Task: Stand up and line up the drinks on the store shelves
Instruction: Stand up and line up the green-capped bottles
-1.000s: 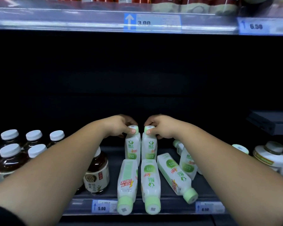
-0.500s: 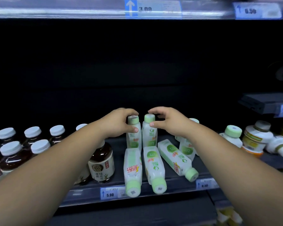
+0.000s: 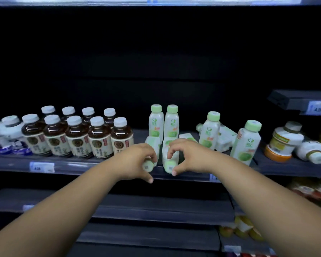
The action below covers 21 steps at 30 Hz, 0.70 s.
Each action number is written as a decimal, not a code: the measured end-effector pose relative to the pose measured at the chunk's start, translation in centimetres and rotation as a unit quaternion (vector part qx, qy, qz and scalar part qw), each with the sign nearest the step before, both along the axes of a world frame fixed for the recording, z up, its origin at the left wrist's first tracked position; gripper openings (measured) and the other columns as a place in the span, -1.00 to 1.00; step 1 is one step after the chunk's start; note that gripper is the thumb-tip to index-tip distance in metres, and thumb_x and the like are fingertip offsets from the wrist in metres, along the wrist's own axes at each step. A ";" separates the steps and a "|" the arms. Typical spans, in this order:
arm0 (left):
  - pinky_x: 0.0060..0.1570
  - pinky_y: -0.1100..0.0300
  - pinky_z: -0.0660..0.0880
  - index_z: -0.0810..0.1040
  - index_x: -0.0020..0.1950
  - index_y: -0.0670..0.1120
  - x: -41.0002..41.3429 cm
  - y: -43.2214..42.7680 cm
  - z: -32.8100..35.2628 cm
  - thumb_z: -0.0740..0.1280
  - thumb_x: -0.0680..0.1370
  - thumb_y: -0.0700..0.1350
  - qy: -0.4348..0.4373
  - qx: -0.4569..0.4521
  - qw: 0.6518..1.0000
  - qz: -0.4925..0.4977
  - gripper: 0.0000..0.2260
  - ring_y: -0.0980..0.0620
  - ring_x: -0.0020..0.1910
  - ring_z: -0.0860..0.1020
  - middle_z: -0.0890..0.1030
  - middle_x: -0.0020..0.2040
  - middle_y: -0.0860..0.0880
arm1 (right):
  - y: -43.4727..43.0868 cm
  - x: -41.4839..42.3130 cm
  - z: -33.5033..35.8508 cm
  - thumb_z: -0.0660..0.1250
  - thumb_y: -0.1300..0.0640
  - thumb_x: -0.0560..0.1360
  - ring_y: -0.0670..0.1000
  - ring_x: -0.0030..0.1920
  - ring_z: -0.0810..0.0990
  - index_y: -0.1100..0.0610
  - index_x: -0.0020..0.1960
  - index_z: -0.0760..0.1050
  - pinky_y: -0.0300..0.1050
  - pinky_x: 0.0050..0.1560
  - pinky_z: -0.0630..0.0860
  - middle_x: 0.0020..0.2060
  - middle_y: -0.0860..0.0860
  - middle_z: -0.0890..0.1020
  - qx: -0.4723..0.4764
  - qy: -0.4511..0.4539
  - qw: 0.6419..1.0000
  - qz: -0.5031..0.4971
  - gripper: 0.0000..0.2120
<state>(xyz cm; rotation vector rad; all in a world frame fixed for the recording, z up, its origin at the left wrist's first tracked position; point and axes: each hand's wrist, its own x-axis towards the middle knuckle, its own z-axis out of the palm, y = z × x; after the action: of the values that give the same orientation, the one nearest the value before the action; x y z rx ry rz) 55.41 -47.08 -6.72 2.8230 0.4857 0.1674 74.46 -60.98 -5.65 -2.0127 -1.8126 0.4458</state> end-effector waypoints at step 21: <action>0.02 0.25 0.46 0.61 0.19 0.04 3.0 5.3 6.5 0.46 0.39 -0.11 -0.031 0.033 0.998 -0.048 -0.64 0.14 0.01 0.51 0.57 0.04 0.09 | 3.9 1.8 4.0 0.59 0.00 0.32 -0.03 -0.10 0.57 -0.13 -0.07 0.58 -0.04 -0.10 0.57 -0.12 -0.17 0.57 0.098 0.086 0.987 -0.091 -0.75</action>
<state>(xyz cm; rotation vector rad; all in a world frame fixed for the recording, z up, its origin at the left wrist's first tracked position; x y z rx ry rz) 58.41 -41.81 -0.25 2.8888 0.3346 0.2564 76.26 -57.06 -1.65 -1.9199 -1.4927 0.3585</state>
